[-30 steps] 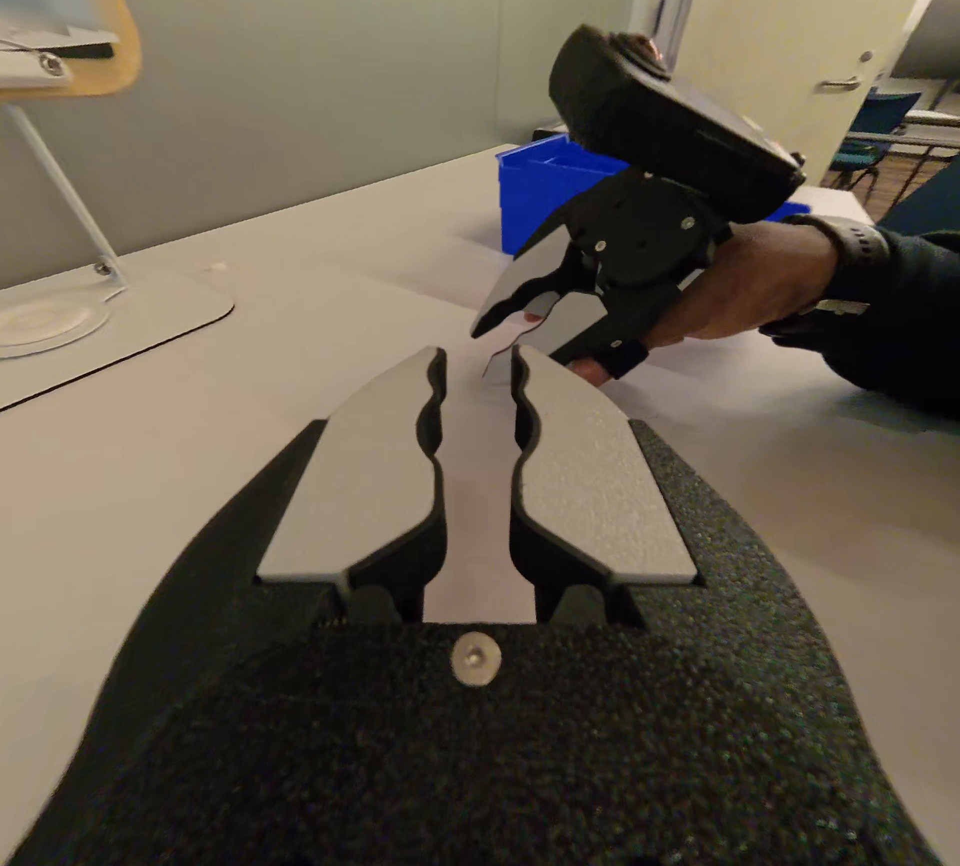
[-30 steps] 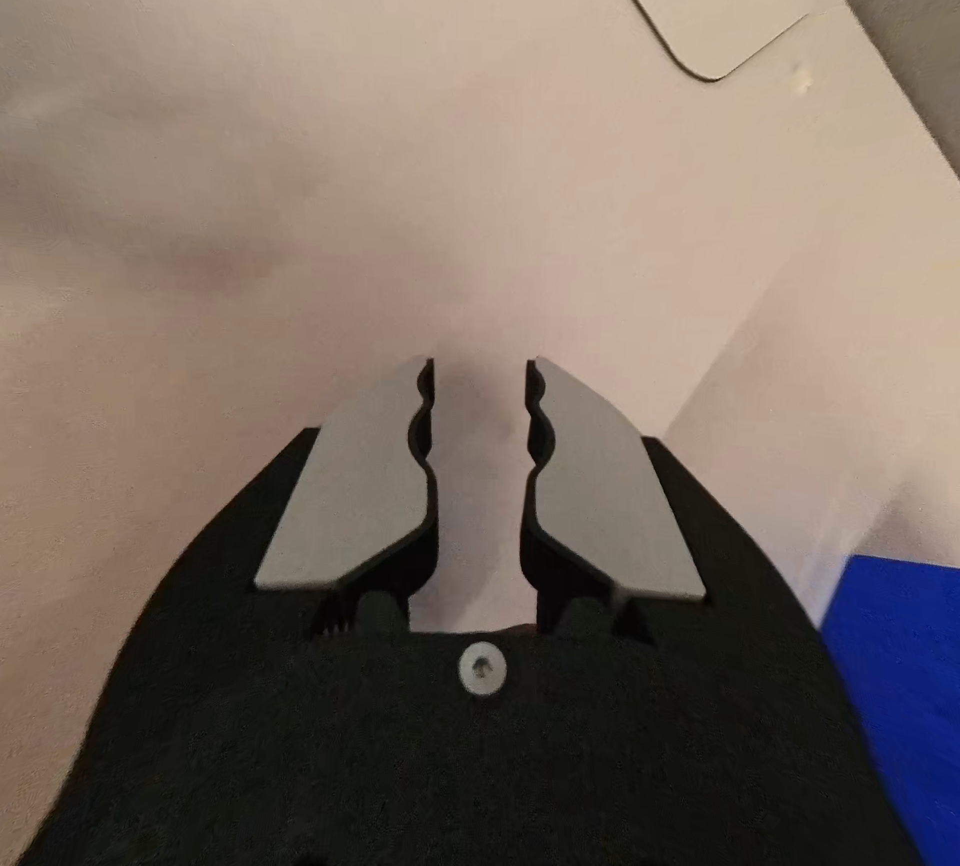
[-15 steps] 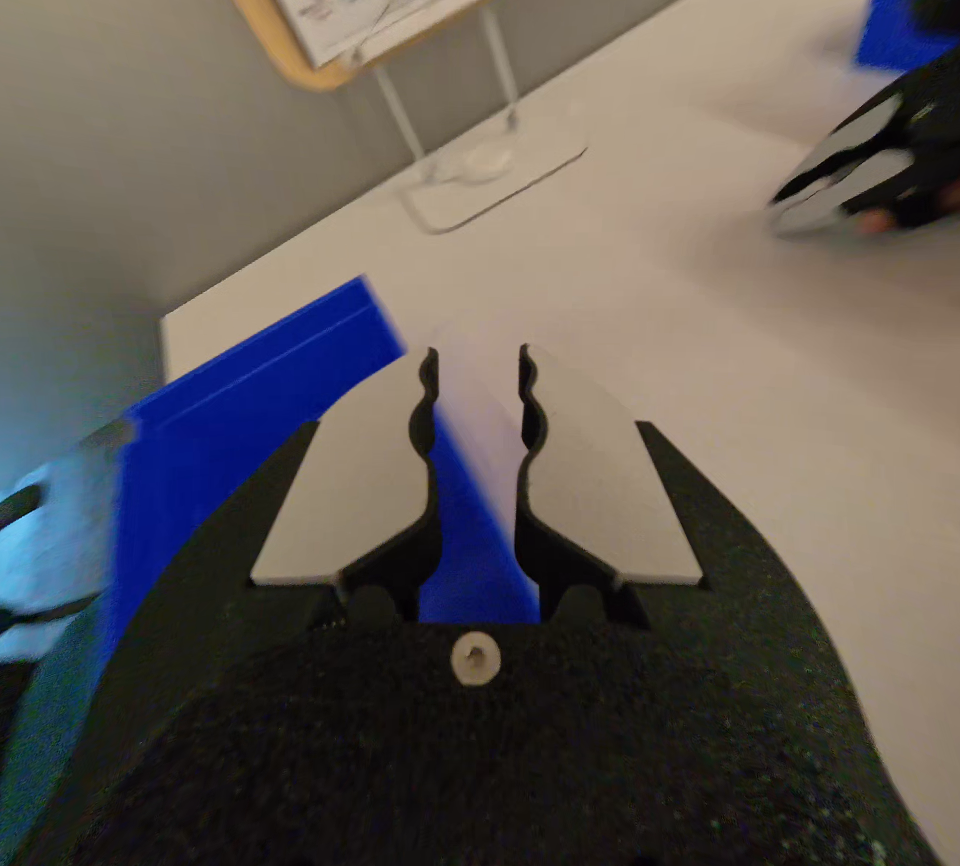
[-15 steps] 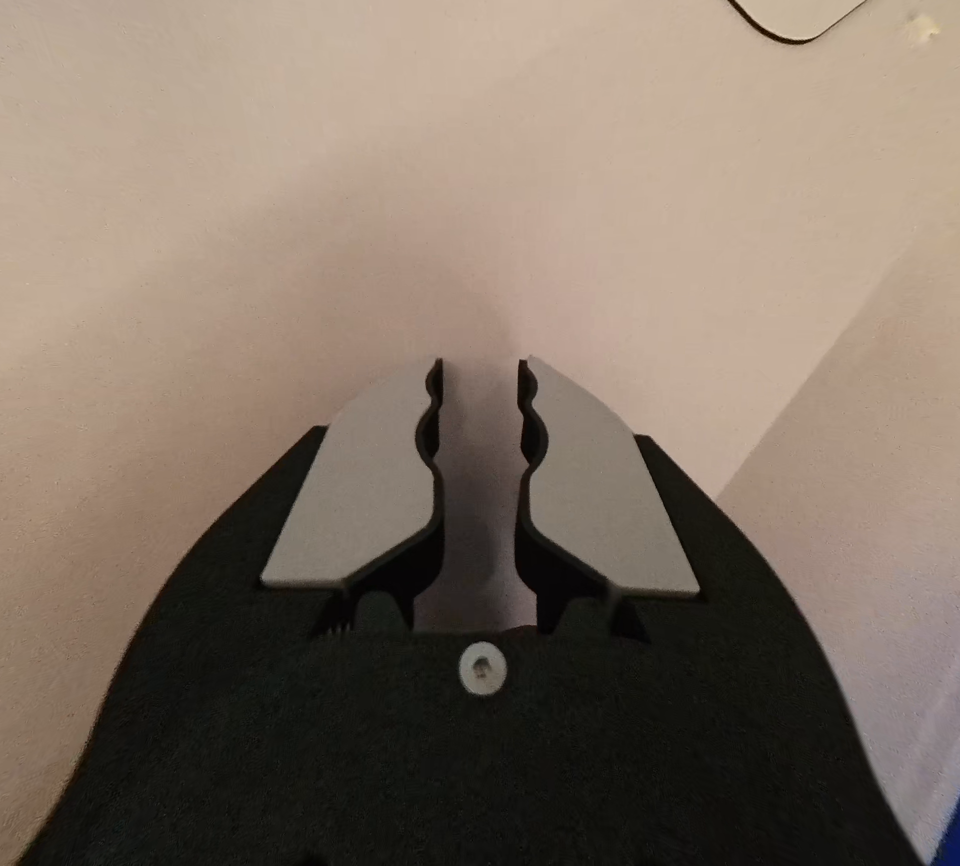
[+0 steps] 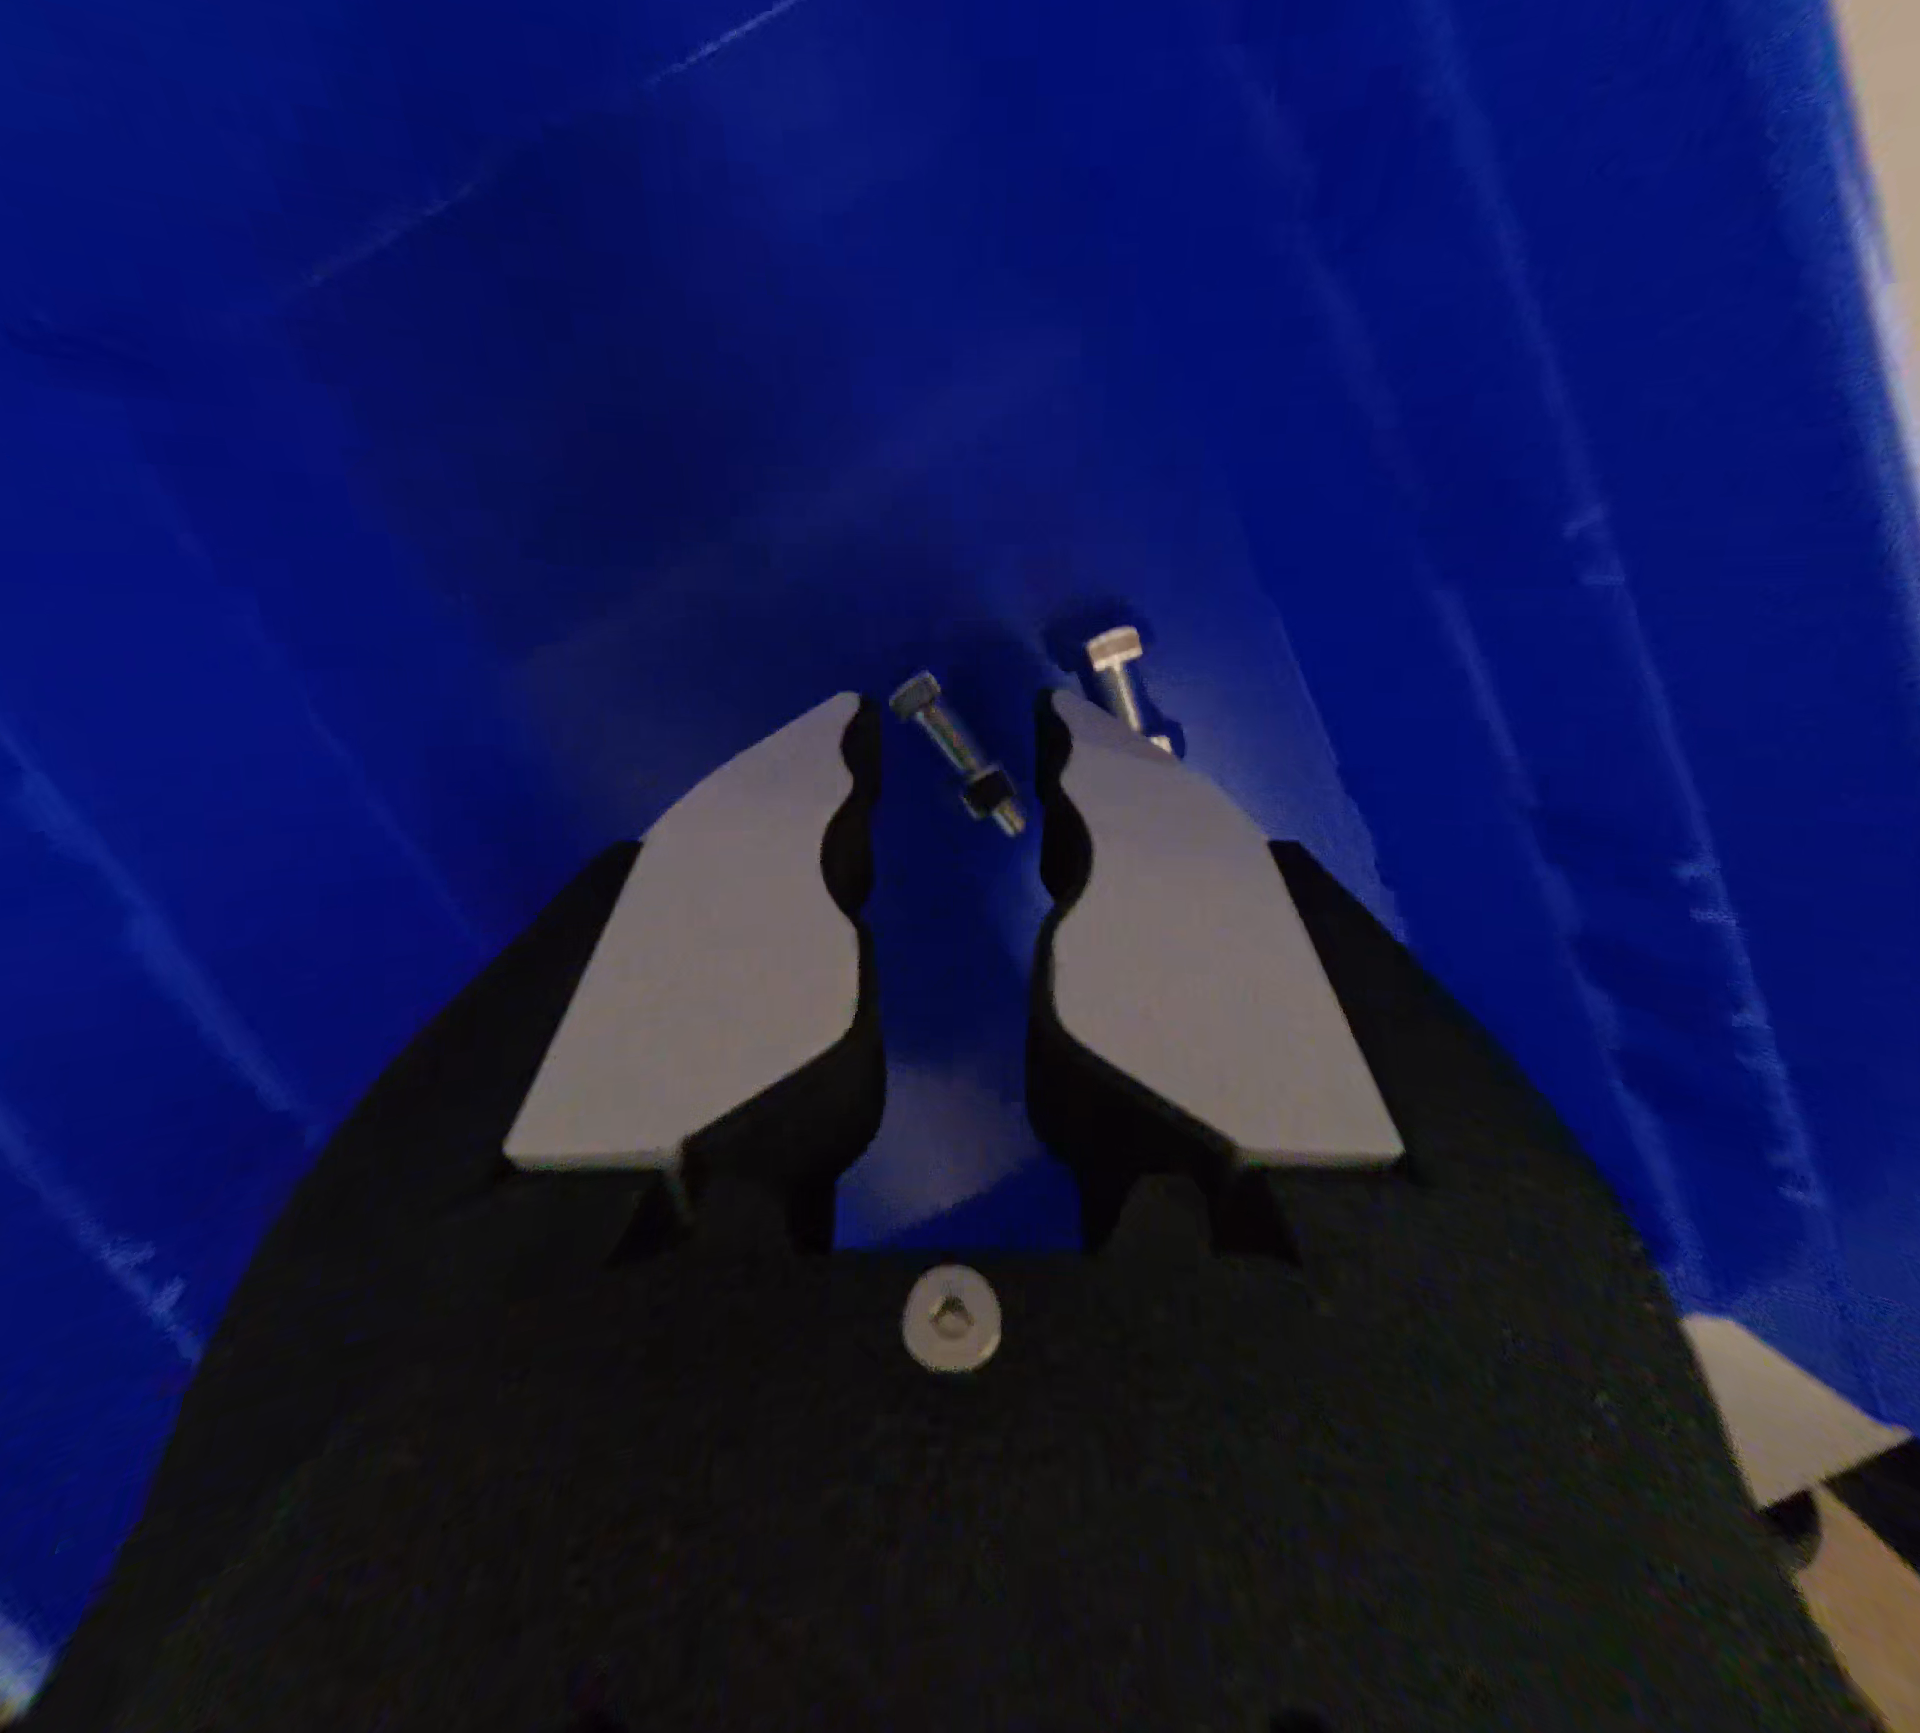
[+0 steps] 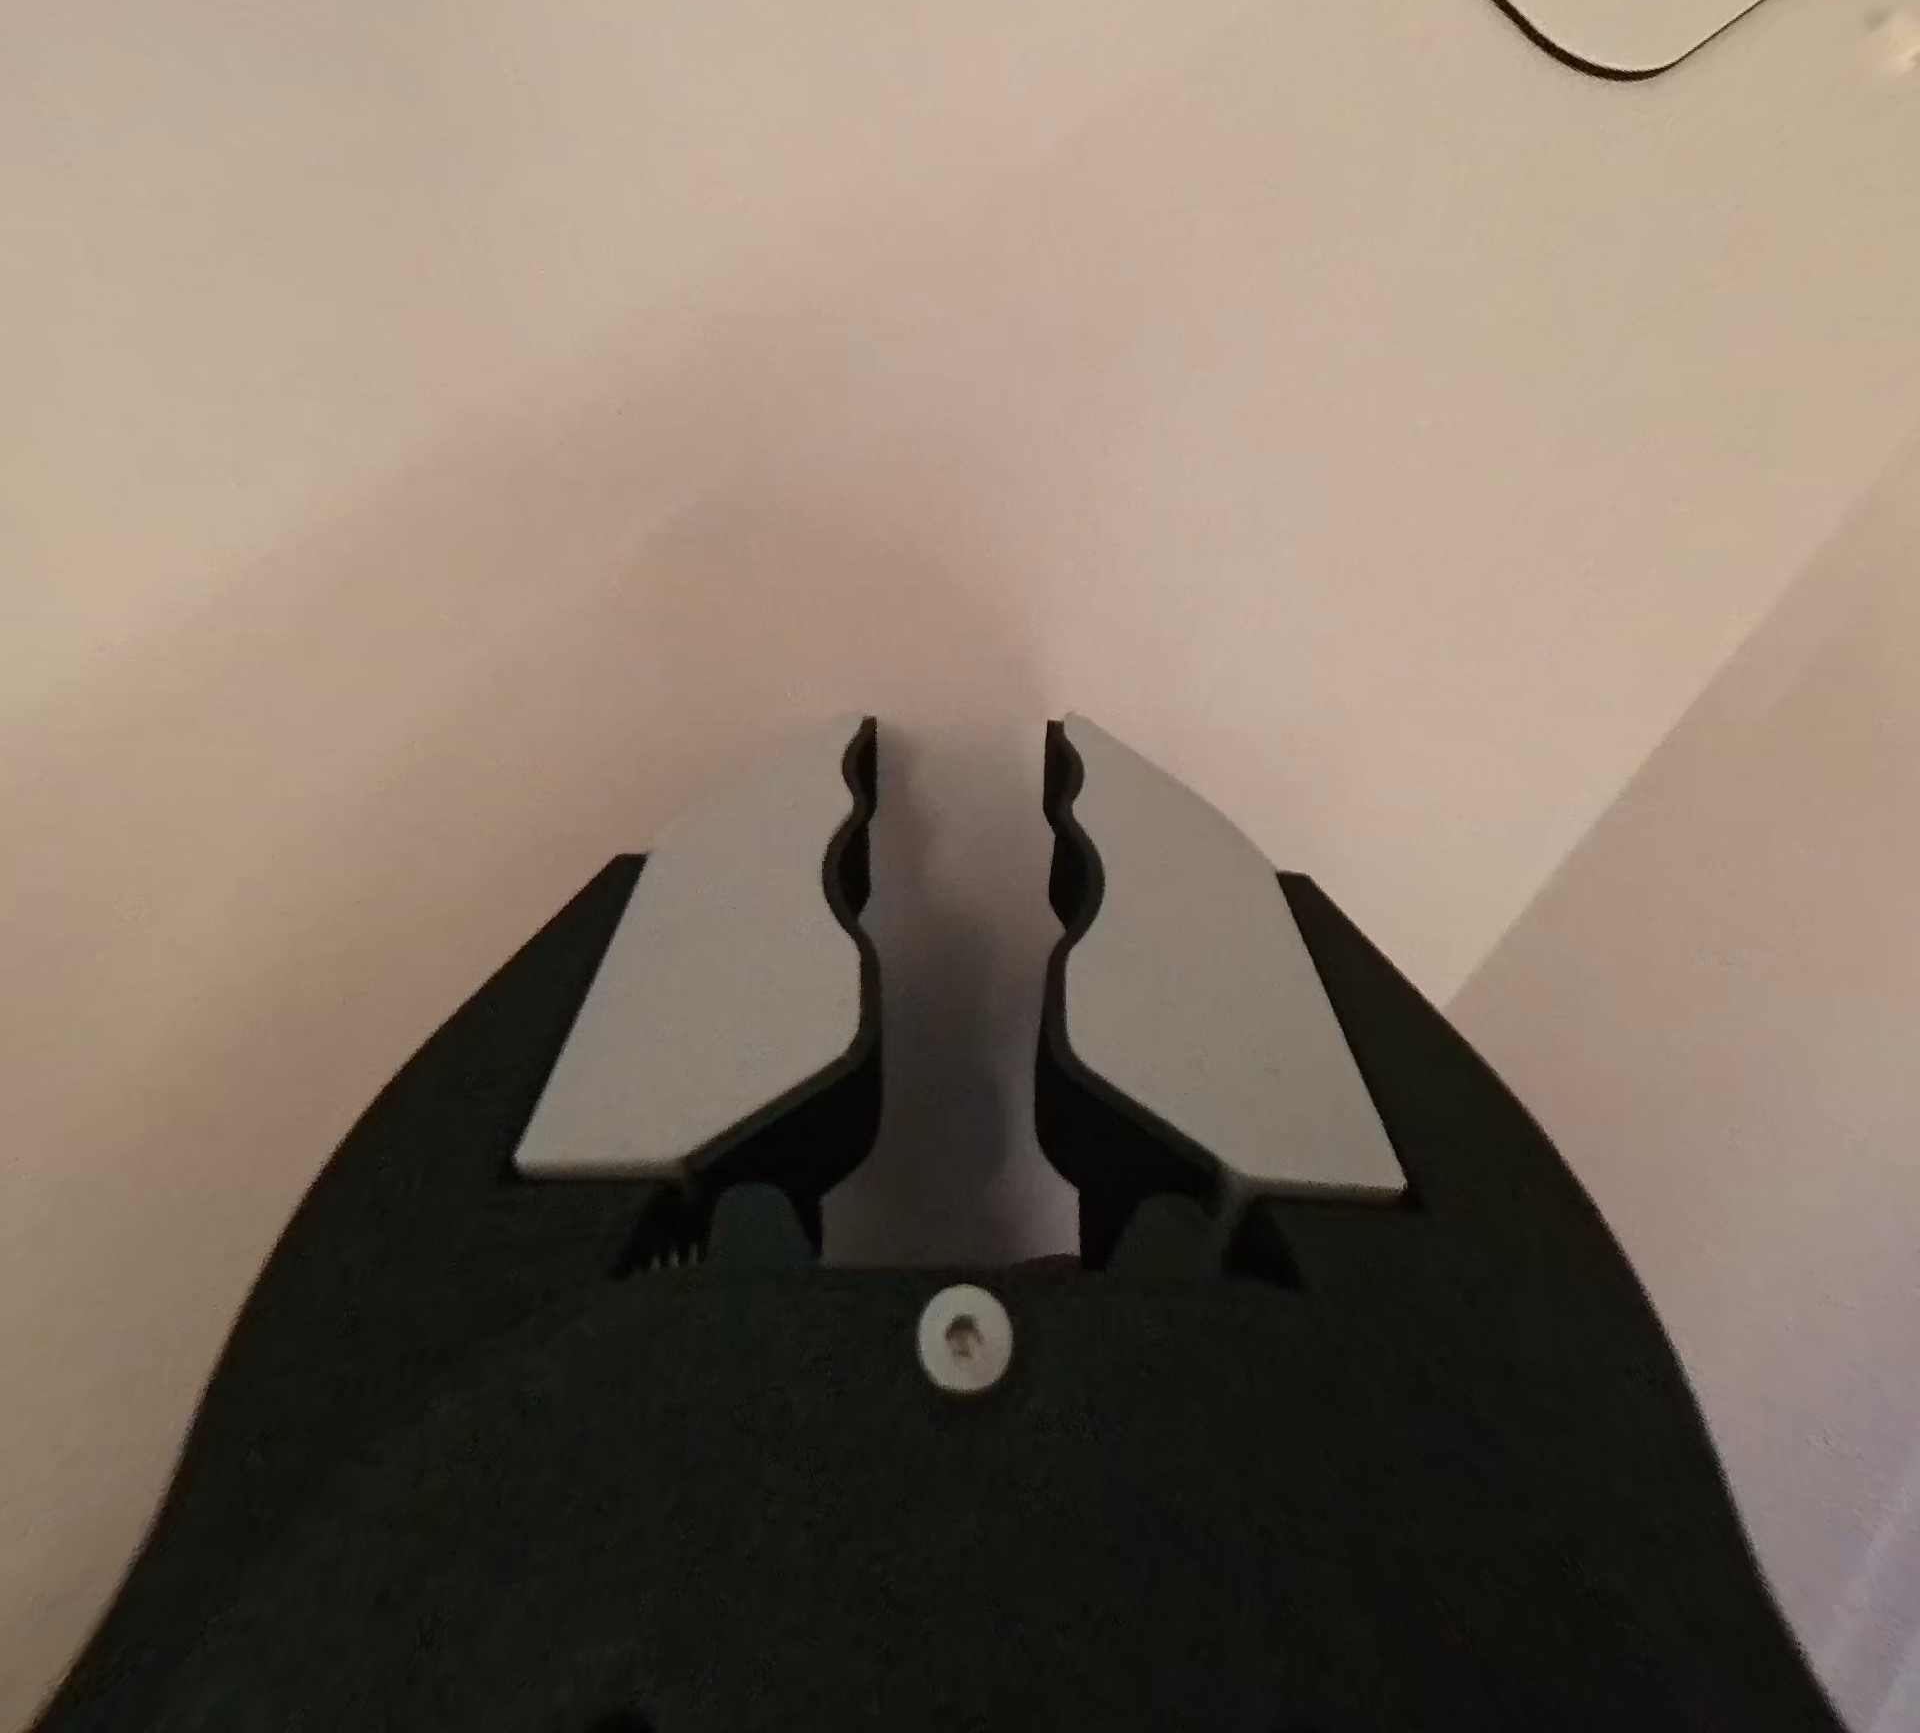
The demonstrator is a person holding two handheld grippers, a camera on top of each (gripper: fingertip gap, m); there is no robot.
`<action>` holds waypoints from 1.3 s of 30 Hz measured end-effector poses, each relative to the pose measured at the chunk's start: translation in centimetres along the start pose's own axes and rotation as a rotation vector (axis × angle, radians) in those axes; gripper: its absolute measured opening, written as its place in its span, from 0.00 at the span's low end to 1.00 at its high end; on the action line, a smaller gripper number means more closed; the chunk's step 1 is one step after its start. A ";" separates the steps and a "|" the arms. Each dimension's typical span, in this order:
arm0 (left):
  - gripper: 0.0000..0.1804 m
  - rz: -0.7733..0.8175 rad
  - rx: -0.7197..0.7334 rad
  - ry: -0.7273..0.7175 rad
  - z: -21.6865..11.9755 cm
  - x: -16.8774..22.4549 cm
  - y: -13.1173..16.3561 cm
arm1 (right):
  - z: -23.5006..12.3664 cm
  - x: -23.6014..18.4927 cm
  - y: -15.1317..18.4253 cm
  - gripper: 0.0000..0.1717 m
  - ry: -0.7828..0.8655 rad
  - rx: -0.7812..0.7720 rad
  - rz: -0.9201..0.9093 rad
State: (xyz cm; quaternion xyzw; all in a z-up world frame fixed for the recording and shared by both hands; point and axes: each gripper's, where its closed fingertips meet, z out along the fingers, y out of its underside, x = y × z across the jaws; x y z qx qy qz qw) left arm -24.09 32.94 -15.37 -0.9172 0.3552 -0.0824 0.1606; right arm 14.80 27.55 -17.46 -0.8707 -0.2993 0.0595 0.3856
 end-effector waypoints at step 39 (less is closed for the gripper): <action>0.09 -0.040 1.316 0.941 -4.1 31.2 -19.9 | -8.5 -6.7 -10.1 0.14 -0.739 0.805 0.543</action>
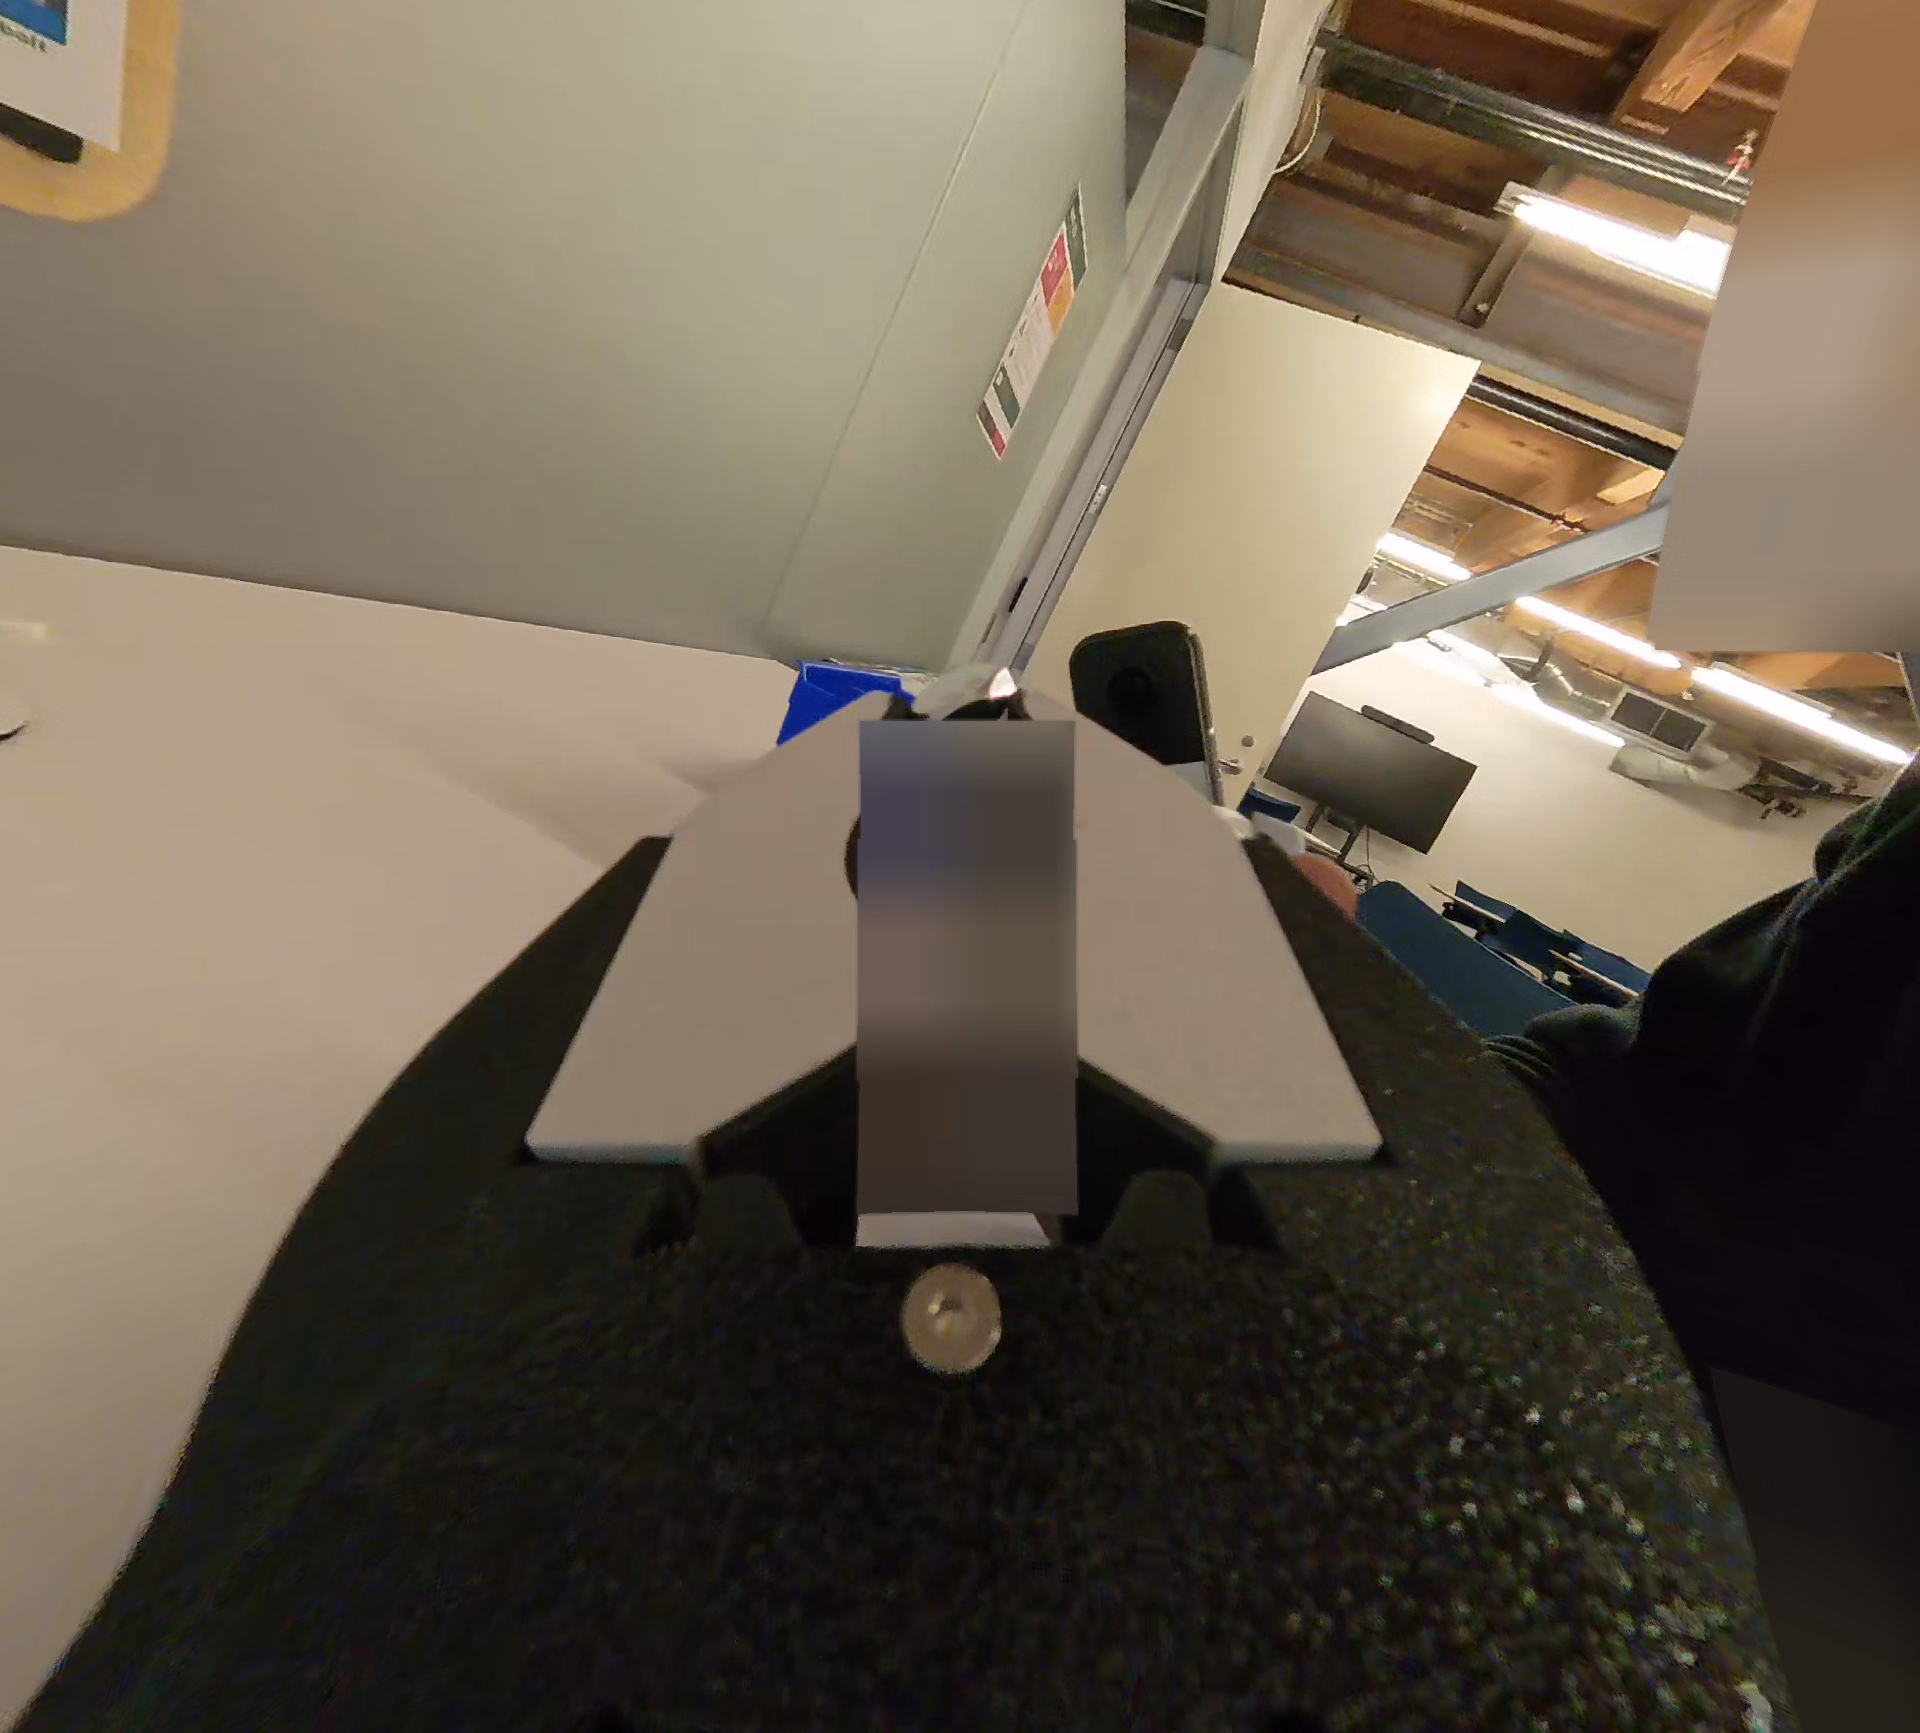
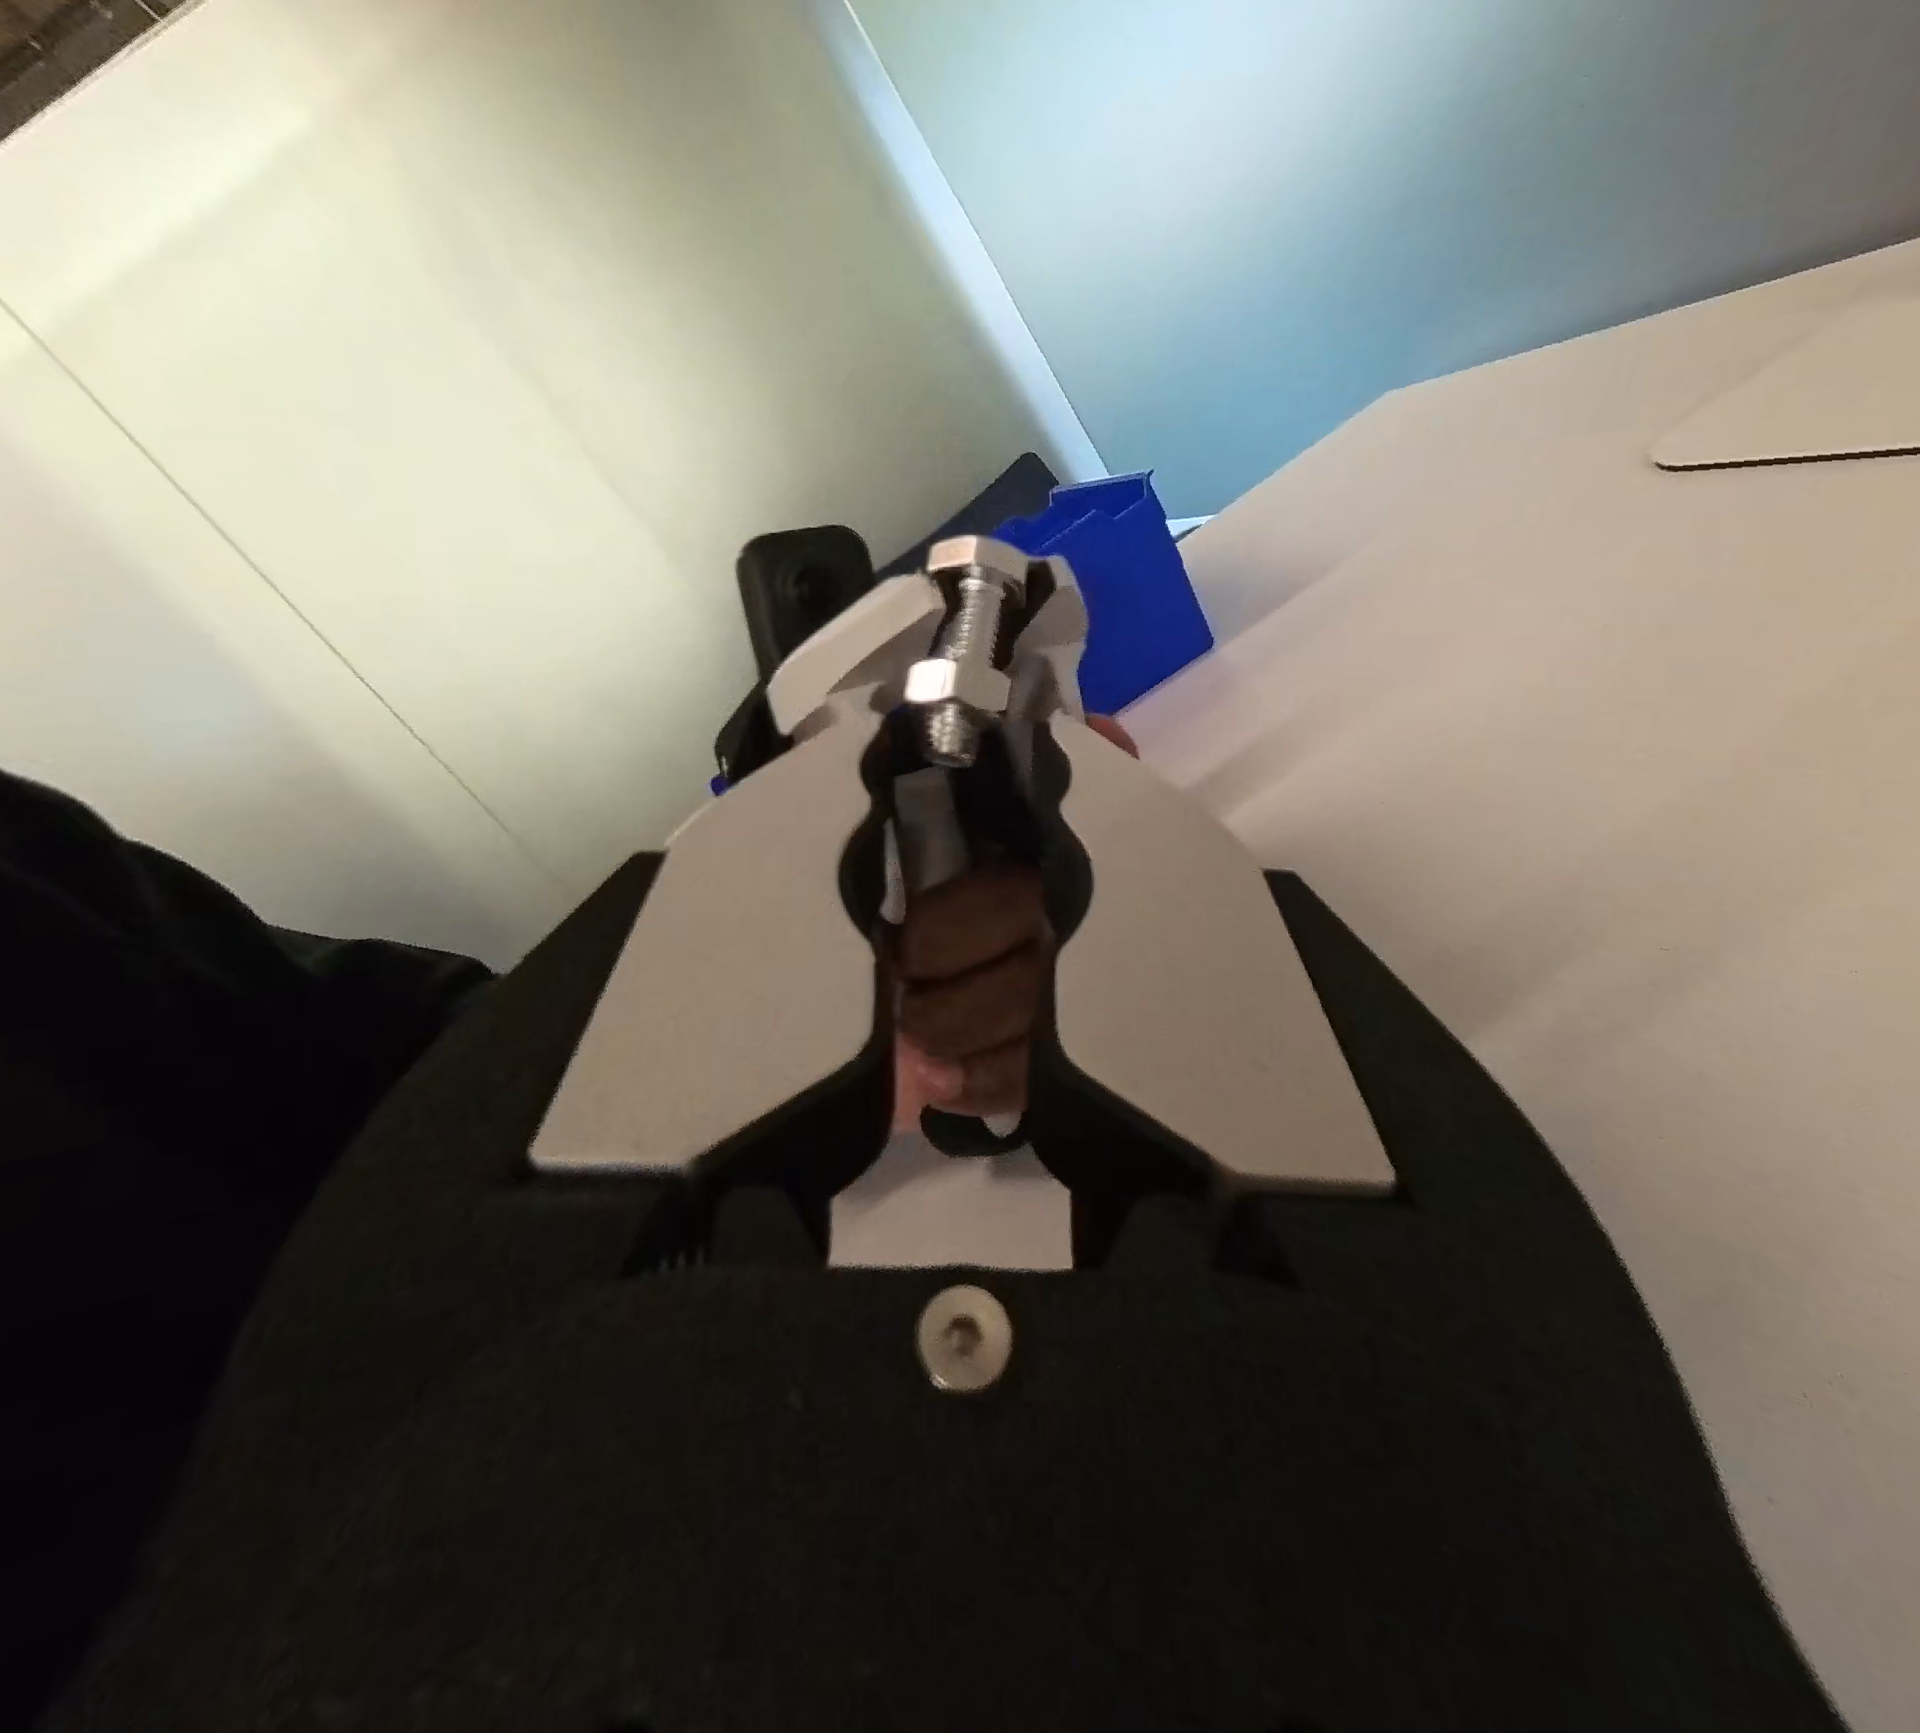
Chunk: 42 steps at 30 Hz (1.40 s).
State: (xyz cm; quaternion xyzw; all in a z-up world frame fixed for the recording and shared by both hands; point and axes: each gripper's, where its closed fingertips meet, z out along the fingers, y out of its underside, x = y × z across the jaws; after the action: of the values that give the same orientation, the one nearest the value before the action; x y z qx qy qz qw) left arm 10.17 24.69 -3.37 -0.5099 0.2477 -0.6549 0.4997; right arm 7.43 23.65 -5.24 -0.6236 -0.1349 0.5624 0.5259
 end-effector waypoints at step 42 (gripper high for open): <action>0.14 0.092 -0.788 0.325 -6.1 2.7 7.3 | -3.2 -1.4 5.6 0.09 -0.145 -0.527 -0.729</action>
State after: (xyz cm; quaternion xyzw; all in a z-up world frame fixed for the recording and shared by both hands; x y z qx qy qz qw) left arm 7.56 18.33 -10.46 -0.5403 0.5771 -0.5591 0.2498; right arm 7.30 18.70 -9.54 -0.6071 -0.5204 0.3293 0.5022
